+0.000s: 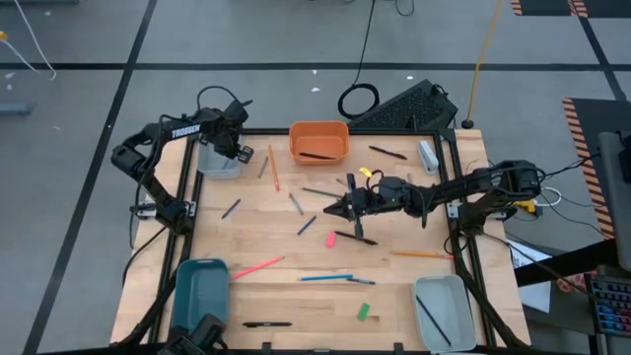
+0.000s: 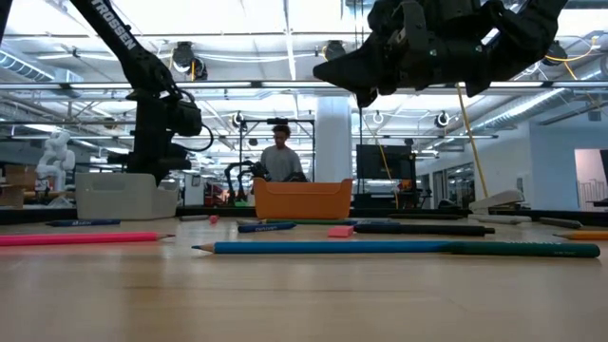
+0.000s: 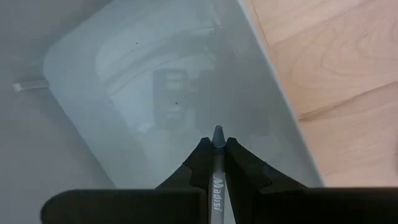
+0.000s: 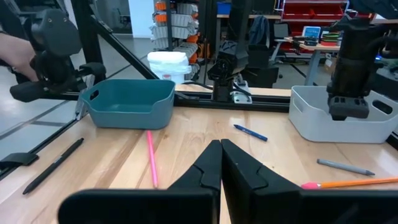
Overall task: Sort crayons/erasers/pens/pencils in bins
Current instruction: Put the gray crayon into the top gray bin
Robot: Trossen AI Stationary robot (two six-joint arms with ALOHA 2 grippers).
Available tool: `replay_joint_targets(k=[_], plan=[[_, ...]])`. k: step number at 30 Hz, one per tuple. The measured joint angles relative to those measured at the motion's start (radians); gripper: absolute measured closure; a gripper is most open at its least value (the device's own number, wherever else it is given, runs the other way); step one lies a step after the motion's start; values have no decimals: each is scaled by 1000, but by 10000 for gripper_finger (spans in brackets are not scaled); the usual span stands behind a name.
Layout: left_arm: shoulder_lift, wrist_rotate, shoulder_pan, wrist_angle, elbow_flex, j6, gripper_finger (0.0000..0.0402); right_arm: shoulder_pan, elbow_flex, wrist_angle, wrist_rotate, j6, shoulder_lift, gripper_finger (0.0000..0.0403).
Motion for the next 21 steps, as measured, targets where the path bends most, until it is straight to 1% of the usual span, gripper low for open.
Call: replay_joint_targets(k=[6,13,17,19,21], plan=[[0,3,0,-7,0,43,367,10,0,0,1,-27,0,401],[0,-2,0,-16,0,92,312,10,0,0,2,-29,0,401],[-26,-73,-2,-36,0,95,299,10,0,0,2,-48,0,401],[-62,-114,-9,-34,0,102,304,10,0,0,2,-50,0,401],[-121,-129,-18,-35,0,105,314,10,0,0,3,-50,0,401]])
